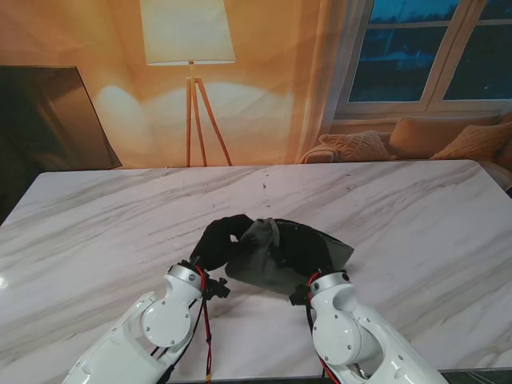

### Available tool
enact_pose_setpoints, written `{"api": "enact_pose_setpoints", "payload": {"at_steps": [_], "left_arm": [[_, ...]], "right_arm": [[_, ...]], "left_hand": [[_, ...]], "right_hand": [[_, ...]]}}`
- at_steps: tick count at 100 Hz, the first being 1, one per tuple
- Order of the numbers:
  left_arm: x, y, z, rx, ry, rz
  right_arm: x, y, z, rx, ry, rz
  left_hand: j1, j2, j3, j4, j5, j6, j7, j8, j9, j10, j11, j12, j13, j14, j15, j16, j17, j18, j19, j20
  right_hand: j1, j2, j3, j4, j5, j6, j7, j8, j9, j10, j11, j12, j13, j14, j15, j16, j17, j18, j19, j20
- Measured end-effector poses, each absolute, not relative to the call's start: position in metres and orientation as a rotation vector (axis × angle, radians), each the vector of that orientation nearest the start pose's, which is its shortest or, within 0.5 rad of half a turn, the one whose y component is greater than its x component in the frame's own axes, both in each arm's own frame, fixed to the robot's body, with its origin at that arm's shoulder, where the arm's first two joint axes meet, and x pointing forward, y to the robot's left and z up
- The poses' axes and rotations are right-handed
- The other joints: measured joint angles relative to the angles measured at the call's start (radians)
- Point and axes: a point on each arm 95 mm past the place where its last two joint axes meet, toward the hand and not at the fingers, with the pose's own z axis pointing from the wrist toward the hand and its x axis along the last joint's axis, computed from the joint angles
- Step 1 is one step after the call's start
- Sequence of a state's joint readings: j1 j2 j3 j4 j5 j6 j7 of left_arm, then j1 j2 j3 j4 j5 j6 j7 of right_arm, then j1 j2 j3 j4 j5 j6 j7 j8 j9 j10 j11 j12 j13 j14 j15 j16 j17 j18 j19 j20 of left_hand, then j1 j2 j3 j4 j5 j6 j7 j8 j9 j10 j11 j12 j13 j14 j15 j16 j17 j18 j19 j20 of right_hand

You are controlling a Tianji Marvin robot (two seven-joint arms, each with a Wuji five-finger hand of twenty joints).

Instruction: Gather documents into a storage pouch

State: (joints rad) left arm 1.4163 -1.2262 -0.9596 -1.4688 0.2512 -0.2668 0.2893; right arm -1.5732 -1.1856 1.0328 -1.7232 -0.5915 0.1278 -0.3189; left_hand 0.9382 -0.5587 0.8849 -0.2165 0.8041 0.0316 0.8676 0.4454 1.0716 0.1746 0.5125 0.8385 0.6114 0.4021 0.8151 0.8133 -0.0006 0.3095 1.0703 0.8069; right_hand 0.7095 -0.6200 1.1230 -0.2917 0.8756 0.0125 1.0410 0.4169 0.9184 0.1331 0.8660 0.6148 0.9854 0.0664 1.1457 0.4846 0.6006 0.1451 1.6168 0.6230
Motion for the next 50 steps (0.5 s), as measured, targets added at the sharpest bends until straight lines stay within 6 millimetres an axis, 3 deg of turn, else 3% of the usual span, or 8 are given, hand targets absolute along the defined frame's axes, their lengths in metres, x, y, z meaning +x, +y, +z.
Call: {"api": "enact_pose_setpoints", "payload": {"at_steps": [17, 26, 50], "left_arm": [[0.409, -0.1, -0.312, -1.687, 0.899, -2.37], [0.409, -0.099, -0.312, -1.737, 0.884, -2.383], [0.407, -0.095, -0.31, -1.809, 0.884, -2.377]], "right_arm": [[0.374, 0.08, -0.287, -2.015, -1.398, -2.7], [0.375, 0.077, -0.285, -2.014, -1.39, -2.71], [0.379, 0.065, -0.278, -2.005, -1.365, -2.761]], "left_hand": [[0.005, 0.0, 0.0, 0.0, 0.0, -0.006, 0.011, 0.045, 0.0, 0.0, -0.001, 0.019, -0.001, 0.0, 0.0, 0.001, -0.003, 0.0, 0.0, -0.008], [0.006, 0.001, -0.005, 0.0, 0.0, -0.006, 0.011, 0.079, -0.001, 0.0, -0.001, 0.049, -0.002, 0.001, -0.001, 0.013, -0.013, 0.0, -0.002, -0.008], [0.12, 0.069, -0.194, 0.0, -0.03, 0.007, -0.027, 0.246, -0.069, 0.025, 0.048, 0.165, -0.065, 0.009, 0.015, 0.089, -0.048, -0.026, -0.043, -0.009]], "right_hand": [[0.003, -0.001, -0.003, 0.0, 0.005, 0.0, -0.02, 0.047, 0.001, -0.001, -0.001, 0.0, 0.017, -0.013, 0.031, -0.024, 0.024, -0.016, 0.001, -0.006], [0.012, 0.004, -0.026, 0.0, 0.038, 0.0, -0.073, 0.09, 0.015, -0.003, -0.002, 0.0, 0.063, -0.035, 0.1, 0.036, 0.071, -0.03, 0.027, -0.006], [0.013, -0.008, -0.026, 0.0, 0.09, 0.0, -0.147, 0.138, 0.056, -0.01, -0.006, 0.009, 0.189, -0.069, 0.253, 0.064, 0.259, -0.036, 0.137, -0.005]]}}
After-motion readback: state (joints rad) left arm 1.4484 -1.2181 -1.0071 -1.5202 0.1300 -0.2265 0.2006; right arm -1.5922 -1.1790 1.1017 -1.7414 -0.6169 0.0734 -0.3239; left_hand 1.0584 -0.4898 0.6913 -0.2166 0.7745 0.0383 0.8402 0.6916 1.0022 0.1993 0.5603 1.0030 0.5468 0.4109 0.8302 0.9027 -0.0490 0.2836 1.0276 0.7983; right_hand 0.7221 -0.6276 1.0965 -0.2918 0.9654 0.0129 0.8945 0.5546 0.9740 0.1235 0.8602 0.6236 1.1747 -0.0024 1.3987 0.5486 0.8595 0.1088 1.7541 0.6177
